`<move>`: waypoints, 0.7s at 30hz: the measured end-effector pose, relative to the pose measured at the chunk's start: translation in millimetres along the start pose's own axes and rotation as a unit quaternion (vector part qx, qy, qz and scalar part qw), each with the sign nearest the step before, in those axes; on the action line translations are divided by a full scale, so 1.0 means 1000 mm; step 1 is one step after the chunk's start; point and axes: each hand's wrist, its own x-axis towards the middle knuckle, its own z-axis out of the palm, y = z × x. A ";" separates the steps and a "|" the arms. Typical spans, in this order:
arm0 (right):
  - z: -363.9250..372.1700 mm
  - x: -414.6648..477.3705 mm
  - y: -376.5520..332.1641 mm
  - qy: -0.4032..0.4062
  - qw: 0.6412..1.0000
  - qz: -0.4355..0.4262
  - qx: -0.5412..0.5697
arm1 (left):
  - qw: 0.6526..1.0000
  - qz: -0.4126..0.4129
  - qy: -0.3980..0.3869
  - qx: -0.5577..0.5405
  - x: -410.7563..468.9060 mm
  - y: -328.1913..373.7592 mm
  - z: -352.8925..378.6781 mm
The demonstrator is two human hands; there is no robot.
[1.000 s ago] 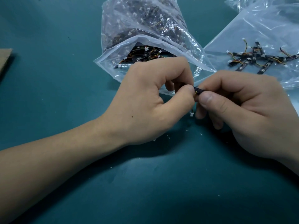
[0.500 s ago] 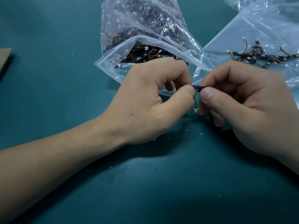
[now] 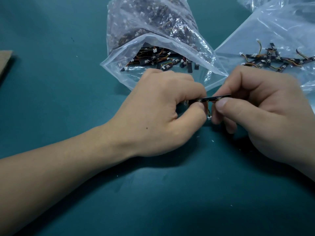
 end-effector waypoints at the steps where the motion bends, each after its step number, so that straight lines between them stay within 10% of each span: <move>1: 0.000 0.000 0.000 0.000 1.000 0.002 -0.004 | 1.000 -0.002 -0.005 0.004 0.000 0.000 0.000; 21: 0.002 -0.001 -0.001 0.002 0.996 -0.027 -0.086 | 0.999 -0.006 0.008 -0.032 0.000 -0.006 0.001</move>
